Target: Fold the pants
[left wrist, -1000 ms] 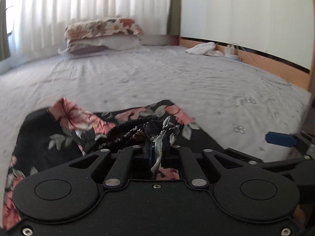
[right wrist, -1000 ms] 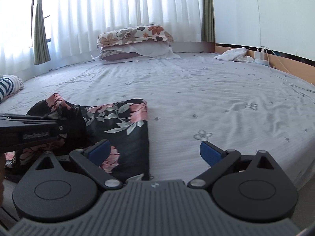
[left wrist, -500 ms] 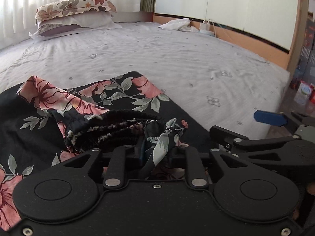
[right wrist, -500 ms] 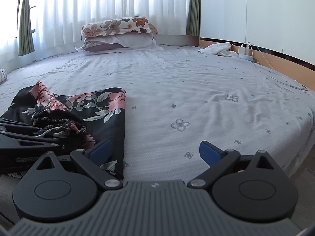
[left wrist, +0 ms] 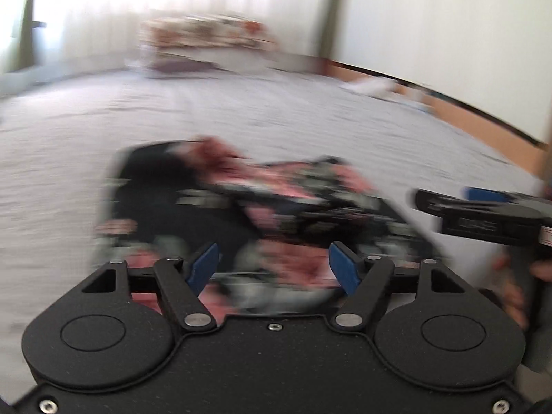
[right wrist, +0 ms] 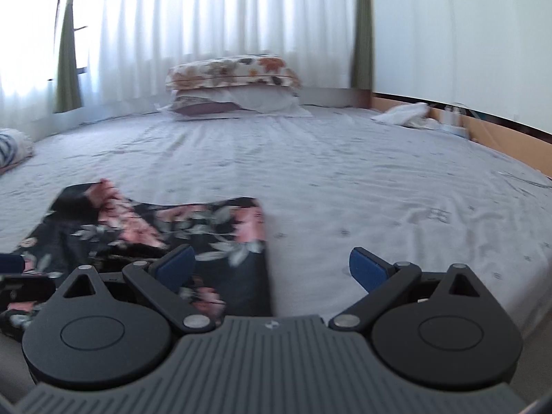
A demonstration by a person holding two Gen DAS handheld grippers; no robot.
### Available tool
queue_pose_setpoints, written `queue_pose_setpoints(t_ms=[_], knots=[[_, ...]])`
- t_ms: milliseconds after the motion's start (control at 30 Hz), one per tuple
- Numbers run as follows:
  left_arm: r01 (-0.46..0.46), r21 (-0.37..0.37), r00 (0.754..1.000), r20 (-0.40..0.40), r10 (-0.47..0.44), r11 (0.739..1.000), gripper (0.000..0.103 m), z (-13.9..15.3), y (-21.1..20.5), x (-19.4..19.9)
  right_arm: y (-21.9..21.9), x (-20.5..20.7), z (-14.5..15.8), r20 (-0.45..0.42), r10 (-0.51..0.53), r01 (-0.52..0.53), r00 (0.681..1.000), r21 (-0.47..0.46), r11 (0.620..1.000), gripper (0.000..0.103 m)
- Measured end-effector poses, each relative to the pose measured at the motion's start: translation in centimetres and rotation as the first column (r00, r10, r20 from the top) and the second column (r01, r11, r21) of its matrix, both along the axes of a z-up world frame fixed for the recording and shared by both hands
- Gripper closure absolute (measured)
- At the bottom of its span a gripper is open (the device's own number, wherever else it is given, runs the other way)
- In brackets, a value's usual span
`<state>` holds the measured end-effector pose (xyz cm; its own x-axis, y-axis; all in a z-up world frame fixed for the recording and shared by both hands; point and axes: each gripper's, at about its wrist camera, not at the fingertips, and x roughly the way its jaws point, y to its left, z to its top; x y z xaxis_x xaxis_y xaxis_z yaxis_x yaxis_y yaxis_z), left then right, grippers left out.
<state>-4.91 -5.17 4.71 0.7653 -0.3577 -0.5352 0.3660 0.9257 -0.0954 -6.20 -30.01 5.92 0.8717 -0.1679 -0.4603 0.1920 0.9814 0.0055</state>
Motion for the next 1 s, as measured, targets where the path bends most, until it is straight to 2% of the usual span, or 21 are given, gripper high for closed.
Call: queue_pose_setpoints(t_ms=[67, 167, 233, 300, 367, 533, 600, 700, 767, 833, 1000], knots=[[-0.104, 0.068, 0.995, 0.013, 0.103, 0.992, 0.057, -0.3, 1.5, 0.3, 1.7, 1.0, -0.1, 0.007, 0.05, -0.05, 0.999, 0.022, 0.999, 0.0], [-0.187, 0.134, 0.982, -0.017, 0.191, 0.973, 0.067, -1.3, 3.1, 1.0, 4.3, 3.2, -0.8, -0.032, 0.116, -0.116, 0.993, 0.004, 0.993, 0.0], [-0.202, 0.141, 0.975, -0.061, 0.212, 0.969, 0.069, -2.1, 4.0, 1.2, 6.2, 5.3, -1.9, -0.128, 0.098, -0.108, 0.987, -0.072, 0.992, 0.0], [-0.204, 0.141, 0.974, -0.072, 0.216, 0.969, 0.07, -2.6, 4.7, 0.9, 7.8, 6.8, -3.2, -0.206, 0.032, -0.069, 0.978, -0.174, 0.982, 0.001], [-0.198, 0.156, 0.977, -0.049, 0.208, 0.968, 0.07, -2.8, 4.8, 0.4, 8.3, 7.2, -3.9, -0.239, 0.024, -0.076, 0.971, -0.211, 0.975, 0.007], [-0.189, 0.168, 0.98, -0.035, 0.197, 0.967, 0.069, -3.3, 4.7, 0.4, 4.8, 6.3, -3.3, -0.212, -0.144, 0.106, 0.967, -0.178, 0.978, 0.007], [-0.173, 0.149, 0.982, -0.045, 0.182, 0.974, 0.069, -3.3, 4.2, 0.6, 2.4, 6.0, -3.1, -0.229, -0.166, 0.149, 0.959, -0.089, 0.985, 0.004], [-0.158, 0.142, 0.985, -0.049, 0.166, 0.977, 0.069, -3.3, 4.2, 0.6, -0.1, 5.2, -2.9, -0.242, -0.16, 0.173, 0.957, 0.033, 0.984, 0.004], [-0.156, 0.146, 0.985, -0.045, 0.164, 0.977, 0.069, -3.2, 4.1, 0.6, -0.7, 4.8, -2.5, -0.24, -0.143, 0.163, 0.96, 0.064, 0.985, 0.002], [-0.152, 0.134, 0.986, -0.046, 0.16, 0.979, 0.067, -3.1, 4.2, 0.5, -0.7, 4.5, -1.8, -0.234, -0.115, 0.132, 0.966, 0.06, 0.989, 0.002], [-0.141, 0.087, 0.988, -0.053, 0.146, 0.986, 0.063, -2.6, 4.6, 0.3, 1.2, 4.0, 0.5, -0.175, -0.025, 0.018, 0.984, -0.042, 0.999, 0.0]])
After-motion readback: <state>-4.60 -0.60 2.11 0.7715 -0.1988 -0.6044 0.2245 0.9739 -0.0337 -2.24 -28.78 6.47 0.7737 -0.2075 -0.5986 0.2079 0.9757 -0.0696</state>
